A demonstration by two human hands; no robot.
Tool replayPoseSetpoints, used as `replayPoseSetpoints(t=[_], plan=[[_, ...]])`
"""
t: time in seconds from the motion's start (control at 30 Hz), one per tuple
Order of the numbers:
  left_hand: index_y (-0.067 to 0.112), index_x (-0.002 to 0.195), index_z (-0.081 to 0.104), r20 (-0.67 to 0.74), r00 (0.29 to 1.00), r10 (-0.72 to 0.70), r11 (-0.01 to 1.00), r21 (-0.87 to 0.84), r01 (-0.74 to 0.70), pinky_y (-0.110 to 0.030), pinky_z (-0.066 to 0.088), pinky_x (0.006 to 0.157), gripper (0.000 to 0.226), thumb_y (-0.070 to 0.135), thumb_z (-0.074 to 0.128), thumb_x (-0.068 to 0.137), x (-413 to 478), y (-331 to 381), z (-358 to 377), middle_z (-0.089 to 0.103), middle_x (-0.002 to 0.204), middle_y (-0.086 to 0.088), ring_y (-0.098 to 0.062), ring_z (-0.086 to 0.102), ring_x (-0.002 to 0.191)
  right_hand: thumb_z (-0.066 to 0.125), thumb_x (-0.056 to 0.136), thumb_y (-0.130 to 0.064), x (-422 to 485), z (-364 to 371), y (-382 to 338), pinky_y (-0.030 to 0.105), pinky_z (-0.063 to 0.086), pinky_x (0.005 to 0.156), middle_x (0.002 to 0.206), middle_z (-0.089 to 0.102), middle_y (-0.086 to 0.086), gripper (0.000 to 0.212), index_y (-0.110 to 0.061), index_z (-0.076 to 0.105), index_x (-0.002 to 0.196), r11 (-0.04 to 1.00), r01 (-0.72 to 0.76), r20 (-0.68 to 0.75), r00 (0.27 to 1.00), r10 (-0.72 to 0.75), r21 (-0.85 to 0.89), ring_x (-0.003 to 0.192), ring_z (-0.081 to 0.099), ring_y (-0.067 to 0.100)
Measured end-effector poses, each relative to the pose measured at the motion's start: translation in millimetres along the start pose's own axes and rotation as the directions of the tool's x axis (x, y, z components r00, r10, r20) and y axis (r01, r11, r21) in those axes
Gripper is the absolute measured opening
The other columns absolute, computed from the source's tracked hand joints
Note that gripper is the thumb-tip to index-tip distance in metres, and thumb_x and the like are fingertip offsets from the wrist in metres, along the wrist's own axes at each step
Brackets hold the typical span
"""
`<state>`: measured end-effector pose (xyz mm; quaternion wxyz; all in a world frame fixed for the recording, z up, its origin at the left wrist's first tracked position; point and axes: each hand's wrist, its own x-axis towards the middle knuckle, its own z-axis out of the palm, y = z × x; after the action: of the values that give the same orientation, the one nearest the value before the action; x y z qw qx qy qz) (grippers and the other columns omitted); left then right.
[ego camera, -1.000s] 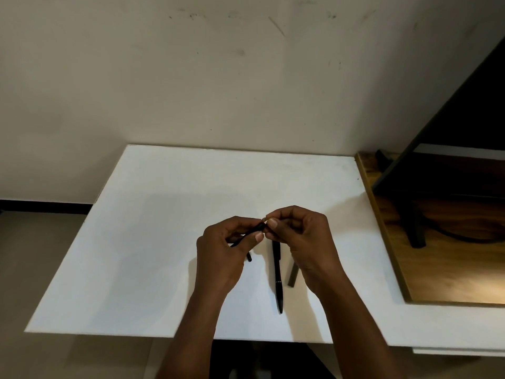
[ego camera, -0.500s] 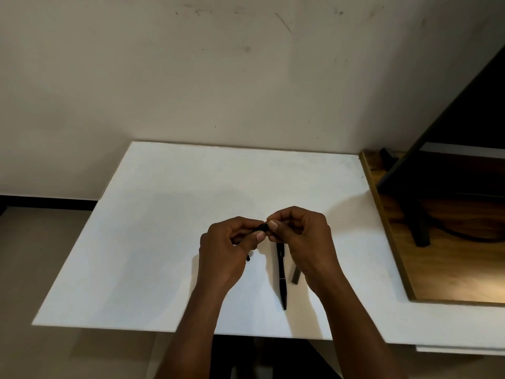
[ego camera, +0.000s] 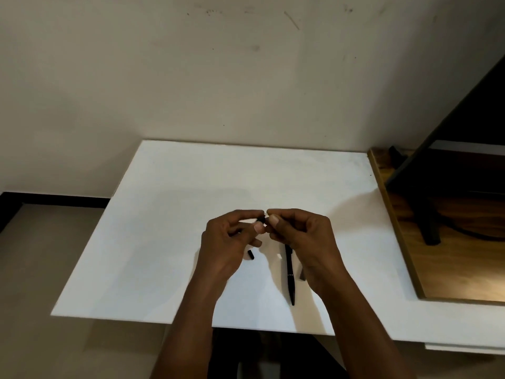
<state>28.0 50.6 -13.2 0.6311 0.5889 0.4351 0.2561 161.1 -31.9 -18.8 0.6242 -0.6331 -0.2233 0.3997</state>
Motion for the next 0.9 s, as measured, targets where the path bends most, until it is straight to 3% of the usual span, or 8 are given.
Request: replayPoseSetpoints(t=[0.07, 0.13, 0.3, 0.4, 0.53, 0.67, 0.8, 0.9], plan=[[0.034, 0.112, 0.073, -0.023, 1.0, 0.001, 0.999, -0.047, -0.002, -0.012, 0.044, 0.045, 0.025, 0.019, 0.07, 0.092, 1.1, 1.2, -5.4, 0.08, 0.085, 0.0, -0.006, 0.071, 0.062, 0.076, 0.087, -0.015, -0.5, 5.8, 1.7, 0.027, 0.061, 0.078, 0.083, 0.08, 0.009, 0.018, -0.014, 0.076, 0.105, 0.999, -0.034, -0.026, 0.999, 0.034, 0.001, 0.082, 0.077, 0.021], [0.037, 0.116, 0.071, -0.047, 0.999, 0.01, 0.998, -0.063, -0.013, -0.014, 0.044, 0.045, 0.028, 0.02, 0.066, 0.095, 1.7, 0.0, -11.4, 0.079, 0.087, -0.001, -0.006, 0.069, 0.062, 0.078, 0.085, -0.017, 0.0, 10.3, 4.8, 0.026, 0.06, 0.074, 0.076, 0.078, 0.005, 0.011, -0.017, 0.076, 0.095, 0.981, -0.029, -0.062, 0.998, 0.018, -0.191, 0.074, 0.076, 0.015], [0.041, 0.114, 0.071, -0.072, 0.997, 0.008, 0.995, -0.099, -0.015, -0.019, 0.042, 0.044, 0.027, 0.02, 0.061, 0.099, 3.0, -3.8, -18.1, 0.076, 0.09, -0.005, -0.01, 0.066, 0.061, 0.081, 0.08, -0.03, -7.7, 29.0, 15.6, 0.022, 0.05, 0.071, 0.084, 0.073, -0.007, 0.014, -0.02, 0.074, 0.087, 0.634, 0.092, 0.092, 0.995, -0.034, -0.768, 0.08, 0.066, 0.009], [0.04, 0.11, 0.072, -0.057, 0.998, 0.016, 0.994, -0.11, -0.022, -0.019, 0.041, 0.043, 0.026, 0.019, 0.061, 0.098, 2.9, -4.7, -17.0, 0.076, 0.089, -0.002, -0.009, 0.065, 0.06, 0.078, 0.084, -0.029, -9.6, 39.6, 20.5, 0.022, 0.041, 0.072, 0.097, 0.072, 0.001, 0.025, -0.014, 0.071, 0.103, 0.511, 0.084, 0.103, 0.995, 0.008, -0.855, 0.09, 0.065, 0.015], [0.039, 0.109, 0.073, -0.055, 0.998, 0.026, 0.994, -0.107, -0.032, -0.019, 0.041, 0.042, 0.026, 0.018, 0.061, 0.098, 2.3, -5.4, -16.3, 0.076, 0.088, -0.002, -0.01, 0.065, 0.06, 0.067, 0.094, -0.019, -6.5, 46.0, 24.6, 0.029, 0.05, 0.084, 0.105, 0.074, 0.011, 0.019, -0.006, 0.075, 0.104, 0.458, 0.041, 0.097, 0.99, 0.1, -0.888, 0.096, 0.069, 0.02], [0.038, 0.112, 0.072, -0.065, 0.997, 0.028, 0.996, -0.087, -0.033, -0.02, 0.041, 0.043, 0.026, 0.019, 0.063, 0.097, 2.0, -4.4, -16.0, 0.077, 0.088, -0.003, -0.011, 0.065, 0.06, 0.06, 0.097, -0.017, -10.3, 46.7, 29.7, 0.026, 0.048, 0.085, 0.104, 0.071, 0.007, 0.016, -0.008, 0.072, 0.103, 0.402, 0.117, 0.13, 0.991, 0.007, -0.908, 0.096, 0.065, 0.019], [0.037, 0.119, 0.067, -0.084, 0.996, 0.023, 1.0, -0.006, -0.023, -0.019, 0.042, 0.045, 0.03, 0.018, 0.064, 0.096, 2.3, -3.9, -14.1, 0.077, 0.09, 0.0, -0.014, 0.068, 0.064, 0.06, 0.095, -0.022, -11.4, 43.7, 26.7, 0.026, 0.045, 0.073, 0.092, 0.071, 0.004, 0.016, -0.009, 0.069, 0.094, 0.425, 0.139, 0.135, 0.99, -0.04, -0.894, 0.086, 0.063, 0.017], [0.027, 0.114, 0.068, -0.104, 0.994, 0.012, 0.999, 0.042, -0.007, -0.013, 0.043, 0.043, 0.024, 0.018, 0.069, 0.092, 2.4, -3.7, -11.1, 0.079, 0.09, -0.001, -0.013, 0.072, 0.063, 0.068, 0.084, -0.018, -4.5, 26.0, 12.3, 0.027, 0.053, 0.063, 0.071, 0.074, -0.001, 0.011, -0.012, 0.069, 0.075, 0.677, 0.016, -0.008, 0.999, -0.032, -0.735, 0.068, 0.071, 0.014]])
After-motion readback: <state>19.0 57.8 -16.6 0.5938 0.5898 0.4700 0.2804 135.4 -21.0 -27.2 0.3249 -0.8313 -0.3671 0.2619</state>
